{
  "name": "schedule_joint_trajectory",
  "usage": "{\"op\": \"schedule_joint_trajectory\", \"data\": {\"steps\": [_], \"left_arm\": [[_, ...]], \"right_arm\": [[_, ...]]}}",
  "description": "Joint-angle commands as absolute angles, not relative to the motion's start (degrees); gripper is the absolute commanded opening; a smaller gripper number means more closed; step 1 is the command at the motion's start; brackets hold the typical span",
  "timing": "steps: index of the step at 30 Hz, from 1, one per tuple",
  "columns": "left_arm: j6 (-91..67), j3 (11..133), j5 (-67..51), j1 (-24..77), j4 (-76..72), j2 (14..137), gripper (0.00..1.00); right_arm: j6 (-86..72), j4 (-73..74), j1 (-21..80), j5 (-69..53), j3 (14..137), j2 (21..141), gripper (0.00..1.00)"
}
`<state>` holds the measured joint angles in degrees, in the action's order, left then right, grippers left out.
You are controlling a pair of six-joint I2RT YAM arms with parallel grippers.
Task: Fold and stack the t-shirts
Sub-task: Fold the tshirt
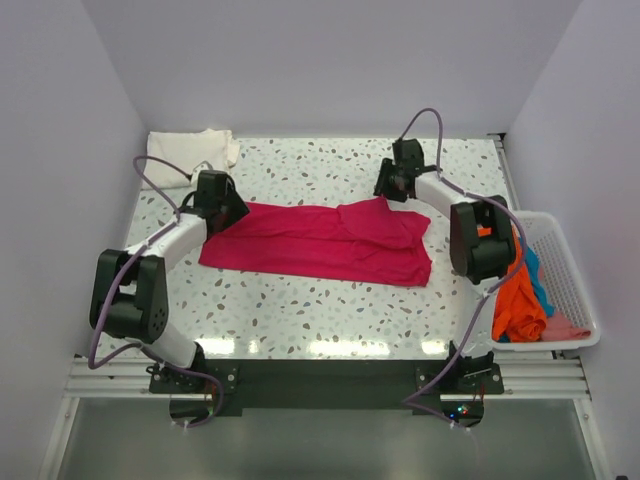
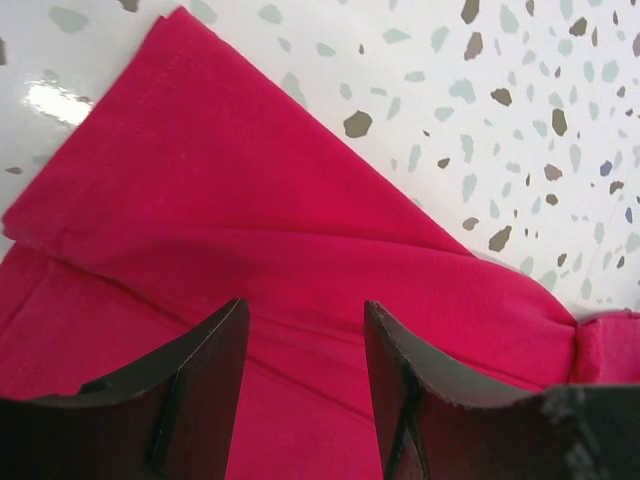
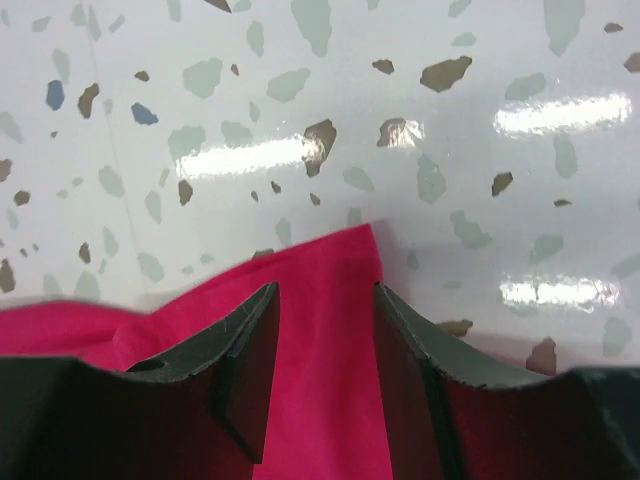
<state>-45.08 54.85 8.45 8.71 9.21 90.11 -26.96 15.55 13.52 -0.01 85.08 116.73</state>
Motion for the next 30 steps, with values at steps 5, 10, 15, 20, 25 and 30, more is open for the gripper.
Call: {"op": "schedule_joint_trajectory", "data": {"steps": [5, 10, 15, 20, 25, 30], "left_arm": [[-43.4, 57.5, 4.8, 10.4, 7.5, 90.1, 0.54], [-43.5, 57.7, 4.0, 10.5, 7.6, 89.9, 0.54], [-43.9, 57.4, 3.7, 10.5, 7.7, 90.8, 0.54], [-44.1, 57.1, 3.8, 10.6, 7.7, 91.1, 0.54], [-44.2, 57.2, 3.9, 10.6, 7.8, 91.0, 0.54], [-44.6, 56.9, 4.0, 10.6, 7.8, 91.0, 0.54]], "right_arm": [[-24.3, 20.6, 15.5, 7.7, 94.9, 123.6, 0.46], [-23.8, 20.8, 15.9, 11.3, 92.9, 123.0, 0.45], [-23.6, 19.0, 16.1, 12.6, 90.1, 120.9, 0.46], [-23.4, 18.9, 16.2, 12.1, 90.3, 122.3, 0.46], [-23.9, 18.4, 16.3, 9.4, 90.7, 124.0, 0.33], [-25.0, 17.7, 16.5, 7.2, 89.6, 122.0, 0.07]]}}
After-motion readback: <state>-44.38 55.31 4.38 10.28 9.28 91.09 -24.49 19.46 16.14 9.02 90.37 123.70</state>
